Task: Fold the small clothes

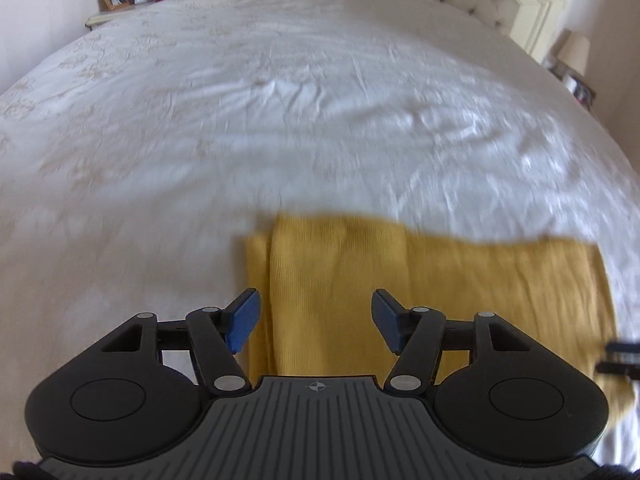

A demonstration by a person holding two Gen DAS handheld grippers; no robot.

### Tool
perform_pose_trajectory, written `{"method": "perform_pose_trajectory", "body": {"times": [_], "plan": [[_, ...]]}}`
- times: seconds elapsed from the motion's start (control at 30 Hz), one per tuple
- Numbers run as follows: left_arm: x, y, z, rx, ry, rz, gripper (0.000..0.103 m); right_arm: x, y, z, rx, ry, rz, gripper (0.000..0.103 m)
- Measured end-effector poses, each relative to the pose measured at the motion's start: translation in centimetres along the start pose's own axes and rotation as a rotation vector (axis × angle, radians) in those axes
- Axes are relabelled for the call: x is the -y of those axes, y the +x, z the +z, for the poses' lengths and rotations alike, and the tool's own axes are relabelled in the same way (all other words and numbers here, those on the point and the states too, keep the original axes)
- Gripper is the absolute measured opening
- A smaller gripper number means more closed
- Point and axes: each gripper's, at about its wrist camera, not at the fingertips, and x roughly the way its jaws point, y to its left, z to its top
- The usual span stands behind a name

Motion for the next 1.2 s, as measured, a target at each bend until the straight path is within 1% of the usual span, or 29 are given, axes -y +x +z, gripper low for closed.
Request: {"method": "perform_pose_trajectory", "body": {"times": [0.13,0.23,0.3,0.4,0.47,0.5,0.53,0.57,0.63,0.7,0.8,0.83,0.87,0.9,0.93,0.97,1.0,1.07,1.1,1.13,1.2], "plan": [[0.6,-2.3,-4.4,-0.061,0.0,-0.001,0.06,1.1,-1.9,-1.1,0.015,0.038,-0.019,0.102],[0.8,-3.2,-6.8,-0.098,-0.016,-0.008,0.06,2.0,-3.4,-2.0,0.023,0.077,-0.035,0.102],[0.9,-3.6,-7.8,-0.106,-0.025,-0.005,0.06,2.5,-4.2,-2.6,0.024,0.1,-0.044,0.102],[1.1,-3.8,-8.5,-0.103,-0.04,-0.021,0.06,3.1,-5.0,-3.7,0.009,0.125,-0.045,0.101],[1.3,-3.7,-8.6,-0.101,-0.029,-0.031,0.06,3.3,-5.2,-4.2,-0.002,0.133,-0.031,0.097],[1.3,-3.6,-8.5,-0.103,-0.023,-0.034,0.06,3.4,-5.3,-4.3,-0.006,0.135,-0.023,0.092],[1.4,-3.4,-8.5,-0.103,-0.017,-0.036,0.06,3.3,-5.4,-4.5,-0.011,0.135,-0.014,0.086],[1.5,-3.3,-8.5,-0.101,-0.016,-0.04,0.06,3.2,-5.4,-4.6,-0.016,0.134,-0.009,0.082],[1.5,-3.1,-8.5,-0.102,-0.024,-0.054,0.06,3.1,-5.3,-4.6,-0.025,0.137,0.008,0.067],[1.4,-2.9,-8.5,-0.105,-0.027,-0.064,0.059,3.2,-5.2,-4.8,-0.032,0.153,0.012,0.064],[1.3,-2.4,-8.7,-0.128,-0.039,-0.068,0.058,3.8,-4.9,-5.0,-0.037,0.196,0.0,0.064],[1.2,-2.2,-8.7,-0.14,-0.049,-0.069,0.049,4.0,-4.9,-5.0,-0.037,0.209,-0.002,0.064],[1.0,-2.1,-8.7,-0.149,-0.056,-0.068,0.043,4.2,-4.9,-5.1,-0.037,0.219,0.0,0.063],[0.8,-2.1,-8.7,-0.152,-0.066,-0.069,0.031,4.3,-4.8,-5.1,-0.039,0.225,0.004,0.057],[0.4,-2.1,-8.7,-0.154,-0.081,-0.07,0.014,4.4,-4.8,-5.1,-0.044,0.229,0.01,0.042],[0.1,-2.2,-8.6,-0.157,-0.098,-0.072,0.008,4.5,-4.8,-5.0,-0.051,0.234,0.019,0.031],[-0.3,-2.4,-8.6,-0.16,-0.114,-0.087,0.007,4.6,-4.8,-4.9,-0.058,0.237,0.02,0.01],[-1.1,-3.1,-8.4,-0.163,-0.137,-0.117,0.006,4.5,-5.3,-4.6,-0.068,0.219,0.01,0.011],[-1.4,-3.6,-8.4,-0.164,-0.139,-0.119,0.004,4.4,-5.5,-4.4,-0.071,0.207,0.004,0.011],[-1.7,-3.9,-8.4,-0.168,-0.133,-0.11,0.003,4.4,-5.8,-4.3,-0.075,0.193,-0.007,0.011],[-2.5,-3.9,-8.8,-0.195,-0.118,-0.068,0.003,4.7,-5.8,-4.2,-0.1,0.164,-0.042,0.011]]}}
